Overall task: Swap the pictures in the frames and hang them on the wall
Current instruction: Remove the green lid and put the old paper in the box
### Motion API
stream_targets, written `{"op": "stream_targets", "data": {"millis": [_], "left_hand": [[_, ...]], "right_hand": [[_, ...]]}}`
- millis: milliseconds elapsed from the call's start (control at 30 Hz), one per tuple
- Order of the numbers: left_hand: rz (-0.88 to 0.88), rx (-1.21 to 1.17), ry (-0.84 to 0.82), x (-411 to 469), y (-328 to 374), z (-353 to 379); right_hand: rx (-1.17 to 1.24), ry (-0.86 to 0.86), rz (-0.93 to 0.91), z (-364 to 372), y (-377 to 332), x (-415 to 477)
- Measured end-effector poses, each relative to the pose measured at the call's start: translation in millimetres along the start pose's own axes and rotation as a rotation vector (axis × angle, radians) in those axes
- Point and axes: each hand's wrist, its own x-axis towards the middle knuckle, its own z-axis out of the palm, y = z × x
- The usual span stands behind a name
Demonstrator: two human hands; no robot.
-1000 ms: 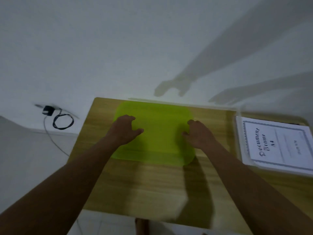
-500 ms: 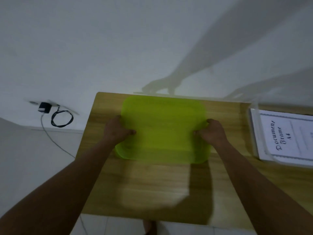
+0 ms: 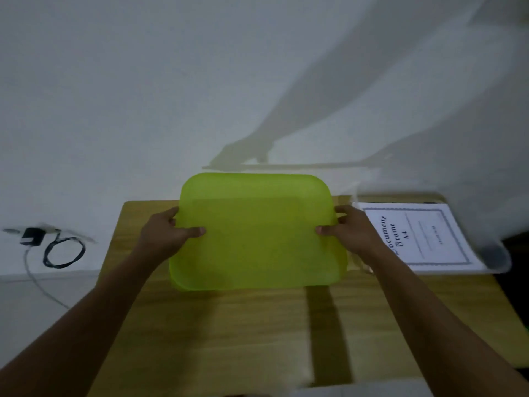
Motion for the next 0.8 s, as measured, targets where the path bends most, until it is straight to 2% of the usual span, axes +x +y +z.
{"op": "stream_targets", "data": {"millis": [300,567,800], "left_hand": [[0.049,-0.116,-0.098,-42.3,83.5,102.6],[0.041,-0.111,-0.062,-58.5,143.7,236.5],[0.077,-0.058,-0.034,-61.1,179.6,329.1]], "right_hand": [[0.033,0.063,-0.017,-148.4,56.5,-10.1],[0.010,0.095,0.006,-271.6,130.4,21.0],[-0.041,0.146,0.043,-336.4,189.1,65.0]]}}
